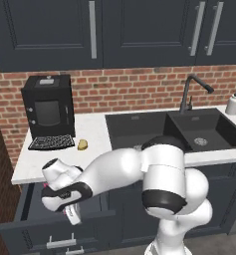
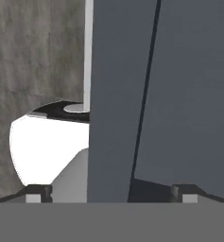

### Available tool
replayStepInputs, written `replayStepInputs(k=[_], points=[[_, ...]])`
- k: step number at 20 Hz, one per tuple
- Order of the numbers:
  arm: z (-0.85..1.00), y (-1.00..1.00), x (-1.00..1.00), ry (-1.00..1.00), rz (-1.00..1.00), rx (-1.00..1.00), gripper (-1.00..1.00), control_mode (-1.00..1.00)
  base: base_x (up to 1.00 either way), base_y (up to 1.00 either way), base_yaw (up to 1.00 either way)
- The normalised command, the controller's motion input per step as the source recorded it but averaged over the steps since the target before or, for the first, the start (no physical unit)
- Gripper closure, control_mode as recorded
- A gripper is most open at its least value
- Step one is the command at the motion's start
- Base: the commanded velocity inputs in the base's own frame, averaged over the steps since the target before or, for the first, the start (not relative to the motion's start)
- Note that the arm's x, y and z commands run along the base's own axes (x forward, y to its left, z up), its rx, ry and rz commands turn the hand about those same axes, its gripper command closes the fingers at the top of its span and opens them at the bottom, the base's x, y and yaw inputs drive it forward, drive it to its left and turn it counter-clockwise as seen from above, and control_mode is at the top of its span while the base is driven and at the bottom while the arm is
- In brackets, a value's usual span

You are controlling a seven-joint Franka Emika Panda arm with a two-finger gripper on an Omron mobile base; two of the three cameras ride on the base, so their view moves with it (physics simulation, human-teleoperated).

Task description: Pick the tongs from the drawer and place it on the counter.

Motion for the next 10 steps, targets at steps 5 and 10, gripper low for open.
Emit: replayStepInputs(k=[5,10], points=[[-0.27,0.0,0.0,0.0,-0.01,0.0,-1.0,-1.0,0.0,0.0,0.0],[-0.13,0.0,-0.12,0.02,0.01,-0.02,-1.0,-1.0,0.0,0.0,0.0]])
